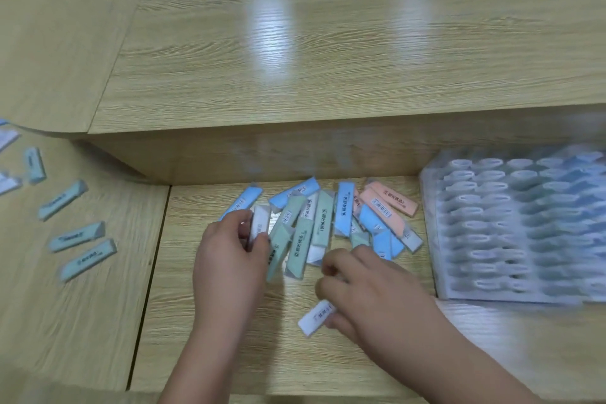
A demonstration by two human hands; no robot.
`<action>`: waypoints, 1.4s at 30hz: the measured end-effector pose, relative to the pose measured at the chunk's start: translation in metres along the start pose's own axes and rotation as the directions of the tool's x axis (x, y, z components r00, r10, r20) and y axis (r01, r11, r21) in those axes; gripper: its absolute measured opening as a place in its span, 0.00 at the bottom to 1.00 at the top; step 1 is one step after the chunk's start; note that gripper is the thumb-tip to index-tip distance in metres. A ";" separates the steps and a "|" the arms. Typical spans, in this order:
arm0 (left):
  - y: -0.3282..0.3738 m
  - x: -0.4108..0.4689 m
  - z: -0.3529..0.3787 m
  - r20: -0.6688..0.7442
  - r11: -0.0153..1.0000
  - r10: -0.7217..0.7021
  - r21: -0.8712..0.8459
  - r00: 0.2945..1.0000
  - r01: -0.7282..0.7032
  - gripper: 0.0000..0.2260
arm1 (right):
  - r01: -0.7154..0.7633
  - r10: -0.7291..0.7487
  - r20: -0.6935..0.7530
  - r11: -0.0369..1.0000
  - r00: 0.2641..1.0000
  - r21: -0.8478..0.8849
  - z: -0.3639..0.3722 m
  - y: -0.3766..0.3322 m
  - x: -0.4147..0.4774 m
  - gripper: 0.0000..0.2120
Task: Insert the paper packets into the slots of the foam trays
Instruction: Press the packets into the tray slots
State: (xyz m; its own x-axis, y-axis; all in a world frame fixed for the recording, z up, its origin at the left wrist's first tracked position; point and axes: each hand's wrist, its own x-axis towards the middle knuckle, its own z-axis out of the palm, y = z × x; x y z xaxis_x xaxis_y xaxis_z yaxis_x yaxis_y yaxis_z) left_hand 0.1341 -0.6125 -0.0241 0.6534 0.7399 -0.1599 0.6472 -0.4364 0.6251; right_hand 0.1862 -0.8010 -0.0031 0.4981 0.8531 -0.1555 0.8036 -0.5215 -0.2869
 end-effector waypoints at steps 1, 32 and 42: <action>0.002 0.002 -0.001 0.025 1.000 -0.005 0.027 1.000 0.004 0.13 | 0.025 -0.025 0.008 1.000 1.000 -0.004 -0.002 0.001 0.000 0.15; 0.203 -0.087 0.093 0.156 0.822 0.441 -0.466 0.884 -0.328 0.04 | -0.040 0.727 -0.294 0.403 0.620 0.914 -0.096 0.179 -0.100 0.09; 0.201 -0.091 0.108 0.049 0.830 0.445 -0.397 0.894 -0.392 0.04 | 0.002 0.549 -0.501 0.672 0.669 0.741 -0.096 0.192 -0.100 0.11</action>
State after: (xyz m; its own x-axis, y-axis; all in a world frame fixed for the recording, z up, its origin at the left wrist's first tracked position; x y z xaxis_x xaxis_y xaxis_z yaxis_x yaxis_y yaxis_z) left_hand 0.2473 -0.8229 0.0340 0.8915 0.4423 0.0979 0.1255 -0.4487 0.8848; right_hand 0.3219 -0.9881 0.0487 0.9377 0.2755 0.2115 0.2999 -0.3351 -0.8932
